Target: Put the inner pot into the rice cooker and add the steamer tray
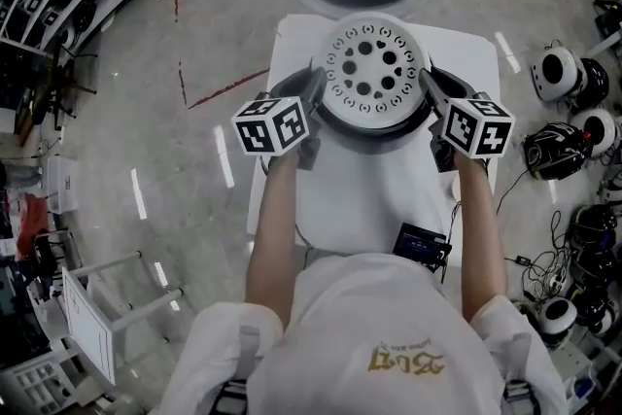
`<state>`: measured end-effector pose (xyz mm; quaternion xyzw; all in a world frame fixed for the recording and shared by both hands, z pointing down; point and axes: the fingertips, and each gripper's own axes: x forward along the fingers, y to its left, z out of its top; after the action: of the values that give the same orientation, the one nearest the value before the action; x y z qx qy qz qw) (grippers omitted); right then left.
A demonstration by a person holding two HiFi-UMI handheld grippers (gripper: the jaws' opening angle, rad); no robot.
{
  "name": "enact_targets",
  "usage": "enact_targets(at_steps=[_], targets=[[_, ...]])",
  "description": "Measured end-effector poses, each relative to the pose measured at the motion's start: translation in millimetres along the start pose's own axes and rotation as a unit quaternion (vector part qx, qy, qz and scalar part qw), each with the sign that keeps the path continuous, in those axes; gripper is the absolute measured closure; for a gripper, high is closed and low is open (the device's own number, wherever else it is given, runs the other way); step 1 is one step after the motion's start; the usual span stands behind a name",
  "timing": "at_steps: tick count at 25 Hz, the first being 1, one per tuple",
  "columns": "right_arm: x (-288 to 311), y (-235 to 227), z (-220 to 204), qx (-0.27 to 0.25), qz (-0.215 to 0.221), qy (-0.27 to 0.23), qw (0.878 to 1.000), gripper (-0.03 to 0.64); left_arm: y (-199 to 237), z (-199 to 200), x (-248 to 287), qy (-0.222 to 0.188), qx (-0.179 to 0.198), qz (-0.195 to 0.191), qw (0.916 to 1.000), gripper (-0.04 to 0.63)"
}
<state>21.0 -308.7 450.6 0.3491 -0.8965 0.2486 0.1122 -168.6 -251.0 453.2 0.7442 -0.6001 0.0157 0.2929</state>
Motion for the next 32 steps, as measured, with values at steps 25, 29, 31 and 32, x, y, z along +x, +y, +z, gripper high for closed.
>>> enact_targets(at_steps=[25,29,31,32], targets=[[-14,-13,0,-0.100,-0.102,-0.025,0.989,0.584,1,2,-1,-0.008,0.179,0.087,0.9798,0.411],[-37,-1,-6,-0.078,-0.082,-0.044,0.993,0.606,-12,1,-15,-0.031,0.162,0.073,0.9837,0.454],[-48,8,-9,-0.070,-0.070,-0.054,0.994,0.606,-18,-2,-22,-0.036,0.152,0.060,0.9858,0.485],[-54,12,-10,-0.068,-0.068,-0.058,0.994,0.606,-21,-4,-26,-0.038,0.148,0.054,0.9868,0.501]])
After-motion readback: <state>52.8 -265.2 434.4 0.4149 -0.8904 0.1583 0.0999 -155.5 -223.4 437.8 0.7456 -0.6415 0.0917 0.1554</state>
